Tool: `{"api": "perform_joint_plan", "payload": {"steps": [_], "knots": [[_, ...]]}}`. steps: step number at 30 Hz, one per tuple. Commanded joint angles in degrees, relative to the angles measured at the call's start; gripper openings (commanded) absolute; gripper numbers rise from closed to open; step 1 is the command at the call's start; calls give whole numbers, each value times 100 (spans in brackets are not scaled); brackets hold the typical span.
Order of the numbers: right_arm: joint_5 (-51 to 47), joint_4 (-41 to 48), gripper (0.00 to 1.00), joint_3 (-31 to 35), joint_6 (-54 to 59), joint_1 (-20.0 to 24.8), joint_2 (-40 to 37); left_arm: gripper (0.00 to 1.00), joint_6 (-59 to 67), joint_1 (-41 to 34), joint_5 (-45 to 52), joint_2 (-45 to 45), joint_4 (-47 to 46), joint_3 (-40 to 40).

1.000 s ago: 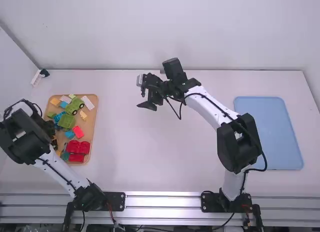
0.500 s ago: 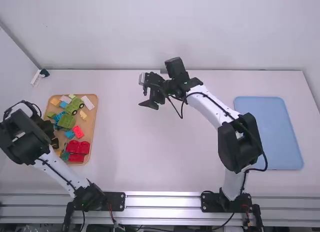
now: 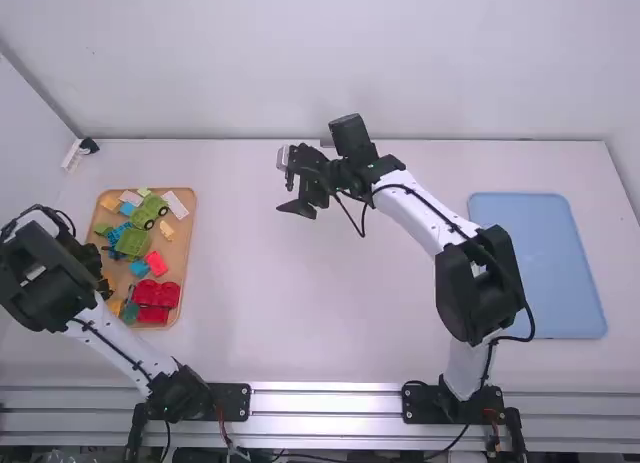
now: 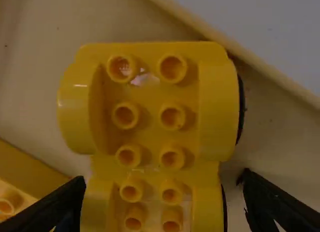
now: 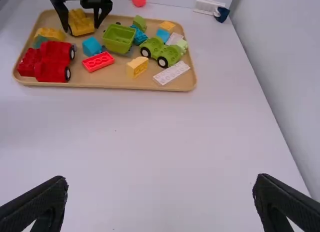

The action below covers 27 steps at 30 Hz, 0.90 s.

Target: Assemble lego blocks to make yellow taxi

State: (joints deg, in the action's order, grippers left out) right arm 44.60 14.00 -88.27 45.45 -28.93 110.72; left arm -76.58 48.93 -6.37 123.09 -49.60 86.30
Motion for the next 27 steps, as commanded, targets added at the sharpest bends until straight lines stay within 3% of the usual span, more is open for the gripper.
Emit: {"api": "perform_joint_plan", "payload": {"steps": [1, 5, 13, 15, 17, 22, 27], "knots": [[35, 26, 99, -170, -20, 9, 28, 79, 116, -42, -55, 13, -52, -173], [37, 42, 99, -170, -20, 13, 28, 70, 96, -9, -46, 13, -98, -173], [37, 39, 99, -170, -22, 7, 28, 63, -273, -7, -52, 13, -136, -286], [35, 39, 99, -170, -20, 7, 28, 56, -404, -28, -55, 13, -129, -321], [37, 39, 99, -170, -20, 9, 28, 42, -503, -2, -55, 13, -90, -369], [35, 39, 99, -170, -17, 13, 28, 43, -442, 15, -26, 13, -111, -396], [44, -9, 99, -170, -22, 105, 26, 46, 717, 22, 214, 13, 85, -330]]}}
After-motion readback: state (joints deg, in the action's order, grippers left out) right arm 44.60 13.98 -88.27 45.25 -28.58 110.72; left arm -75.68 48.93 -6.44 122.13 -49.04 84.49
